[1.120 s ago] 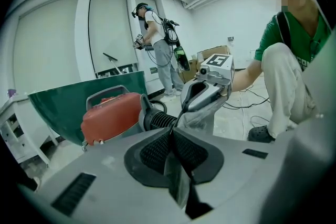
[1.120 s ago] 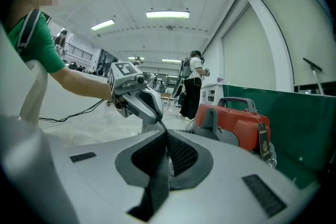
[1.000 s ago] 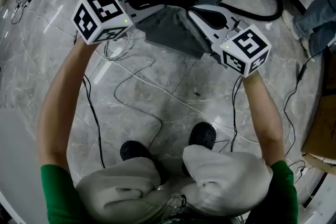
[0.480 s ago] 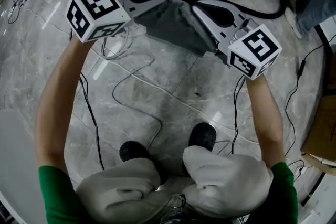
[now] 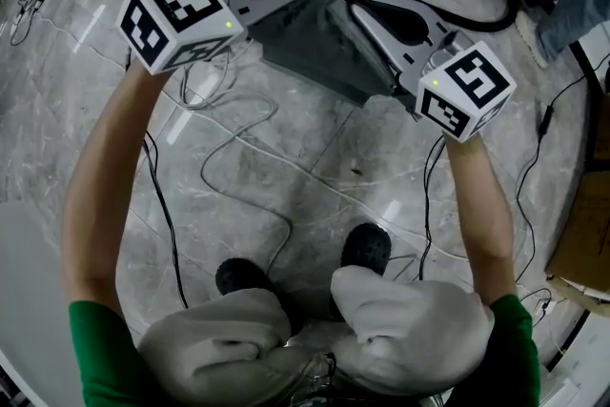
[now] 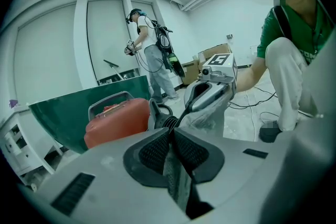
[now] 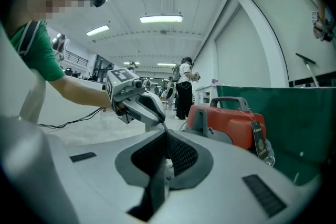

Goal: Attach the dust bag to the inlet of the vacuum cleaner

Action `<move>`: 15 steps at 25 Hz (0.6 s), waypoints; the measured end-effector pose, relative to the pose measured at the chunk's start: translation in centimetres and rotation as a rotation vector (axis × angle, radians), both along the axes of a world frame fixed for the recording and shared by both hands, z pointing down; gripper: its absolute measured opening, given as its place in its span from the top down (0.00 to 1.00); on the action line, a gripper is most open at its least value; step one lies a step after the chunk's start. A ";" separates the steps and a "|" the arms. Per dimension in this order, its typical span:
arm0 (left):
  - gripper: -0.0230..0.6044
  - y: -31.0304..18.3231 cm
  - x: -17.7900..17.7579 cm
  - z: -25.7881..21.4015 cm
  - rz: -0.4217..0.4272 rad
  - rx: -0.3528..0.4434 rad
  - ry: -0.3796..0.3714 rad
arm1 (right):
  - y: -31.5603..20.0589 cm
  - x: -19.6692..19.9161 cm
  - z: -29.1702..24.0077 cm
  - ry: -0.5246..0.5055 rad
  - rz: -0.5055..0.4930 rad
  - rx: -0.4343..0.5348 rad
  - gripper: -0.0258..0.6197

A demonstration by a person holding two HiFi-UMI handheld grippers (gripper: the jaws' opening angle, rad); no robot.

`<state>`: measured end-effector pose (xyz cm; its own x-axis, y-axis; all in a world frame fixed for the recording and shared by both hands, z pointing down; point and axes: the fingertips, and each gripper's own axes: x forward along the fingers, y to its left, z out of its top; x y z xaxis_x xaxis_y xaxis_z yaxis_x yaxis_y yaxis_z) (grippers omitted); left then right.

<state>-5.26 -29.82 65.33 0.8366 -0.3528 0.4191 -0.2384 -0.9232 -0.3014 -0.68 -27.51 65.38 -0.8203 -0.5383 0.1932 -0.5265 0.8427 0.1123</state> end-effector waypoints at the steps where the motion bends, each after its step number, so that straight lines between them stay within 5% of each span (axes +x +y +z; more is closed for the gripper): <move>1: 0.92 -0.1 0.2 0.0 0.001 0.003 -0.006 | -0.2 0.1 0.0 0.003 0.003 0.001 0.94; 15: 0.91 -2.8 2.2 0.1 0.005 0.000 0.019 | -2.8 2.3 0.2 -0.039 0.040 0.000 0.94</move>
<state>-3.06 -32.63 65.39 0.8462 -0.3490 0.4026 -0.2398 -0.9242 -0.2972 1.59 -30.33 65.53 -0.8051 -0.5706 0.1619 -0.5636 0.8210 0.0910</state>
